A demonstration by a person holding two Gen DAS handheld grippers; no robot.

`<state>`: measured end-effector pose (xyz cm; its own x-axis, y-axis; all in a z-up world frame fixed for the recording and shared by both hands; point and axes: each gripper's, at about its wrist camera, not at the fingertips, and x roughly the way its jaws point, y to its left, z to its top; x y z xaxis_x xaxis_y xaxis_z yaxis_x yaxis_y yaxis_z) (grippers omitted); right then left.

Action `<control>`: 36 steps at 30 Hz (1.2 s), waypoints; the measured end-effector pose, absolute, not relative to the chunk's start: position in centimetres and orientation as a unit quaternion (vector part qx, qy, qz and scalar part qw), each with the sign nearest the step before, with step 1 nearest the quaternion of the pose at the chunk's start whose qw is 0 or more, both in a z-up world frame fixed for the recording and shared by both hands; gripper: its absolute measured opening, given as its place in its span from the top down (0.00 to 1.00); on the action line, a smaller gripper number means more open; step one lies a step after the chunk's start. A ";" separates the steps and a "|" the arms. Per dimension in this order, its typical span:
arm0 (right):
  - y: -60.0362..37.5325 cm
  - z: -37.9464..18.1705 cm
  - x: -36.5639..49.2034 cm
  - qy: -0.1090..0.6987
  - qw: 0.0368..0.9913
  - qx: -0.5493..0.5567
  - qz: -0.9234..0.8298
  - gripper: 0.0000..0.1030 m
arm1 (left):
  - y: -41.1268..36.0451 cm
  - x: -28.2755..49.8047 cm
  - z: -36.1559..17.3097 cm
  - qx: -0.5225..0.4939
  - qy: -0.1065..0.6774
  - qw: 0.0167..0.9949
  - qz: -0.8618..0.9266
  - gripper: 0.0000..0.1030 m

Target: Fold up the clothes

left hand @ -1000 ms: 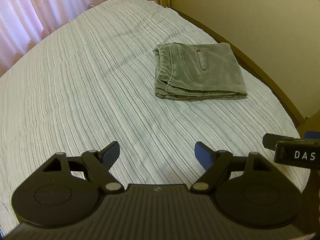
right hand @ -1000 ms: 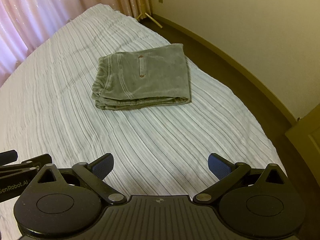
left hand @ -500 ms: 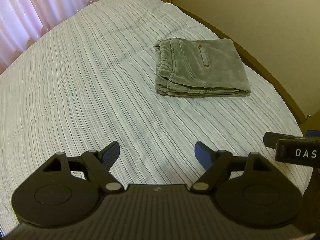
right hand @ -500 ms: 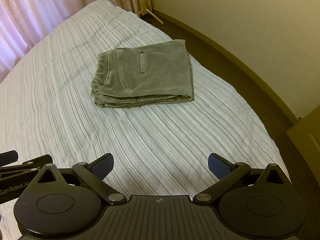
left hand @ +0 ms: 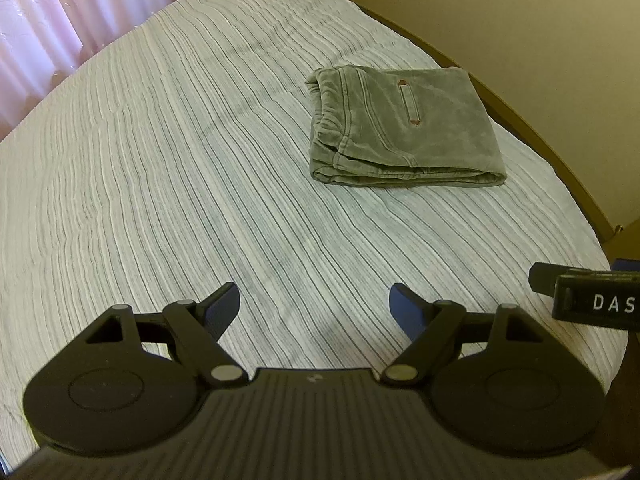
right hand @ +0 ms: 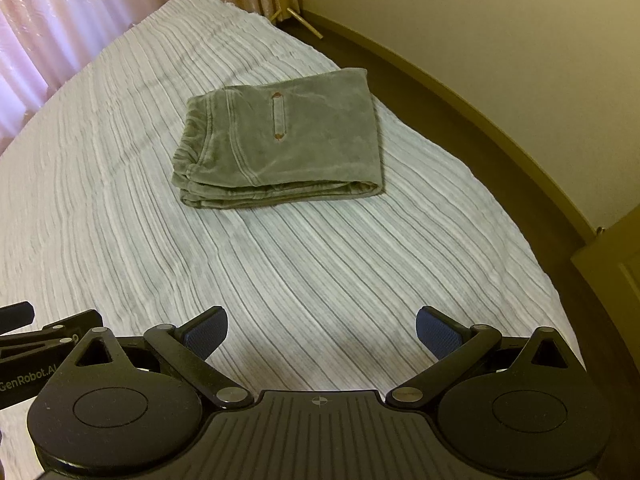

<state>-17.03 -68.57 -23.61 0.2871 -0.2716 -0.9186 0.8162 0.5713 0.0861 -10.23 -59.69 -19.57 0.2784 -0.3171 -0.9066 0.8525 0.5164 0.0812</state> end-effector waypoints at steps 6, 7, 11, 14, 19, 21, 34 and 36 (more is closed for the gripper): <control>-68.8 -24.1 -16.9 0.479 0.745 0.289 -0.362 0.00 | -60.0 -10.2 -20.0 0.297 0.457 0.741 -0.391 0.23; -68.9 -24.2 -16.9 0.480 0.745 0.289 -0.362 0.00 | -60.0 -10.2 -20.1 0.298 0.458 0.741 -0.391 0.23; -69.0 -24.4 -16.9 0.482 0.744 0.289 -0.362 0.00 | -60.2 -10.1 -20.4 0.300 0.459 0.740 -0.390 0.23; -69.1 -24.6 -16.8 0.484 0.743 0.290 -0.361 0.00 | -60.3 -10.1 -20.5 0.301 0.460 0.739 -0.389 0.23; -69.4 -24.9 -16.9 0.485 0.742 0.291 -0.360 0.00 | -60.5 -10.0 -20.8 0.301 0.463 0.739 -0.386 0.23; -69.5 -25.0 -16.8 0.486 0.741 0.292 -0.360 0.00 | -60.6 -10.0 -20.9 0.301 0.464 0.739 -0.385 0.23; -70.5 -25.7 -16.7 0.491 0.737 0.295 -0.358 0.00 | -61.4 -10.1 -21.7 0.305 0.468 0.737 -0.381 0.23; -70.7 -25.9 -16.7 0.492 0.737 0.295 -0.358 0.00 | -61.5 -10.1 -21.9 0.306 0.469 0.736 -0.380 0.23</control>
<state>-16.71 -70.69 -25.86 0.2602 -0.2369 -0.9361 0.8180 0.5692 0.0833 -10.09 -61.52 -21.87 0.2715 -0.2738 -0.9227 0.8466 0.5240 0.0935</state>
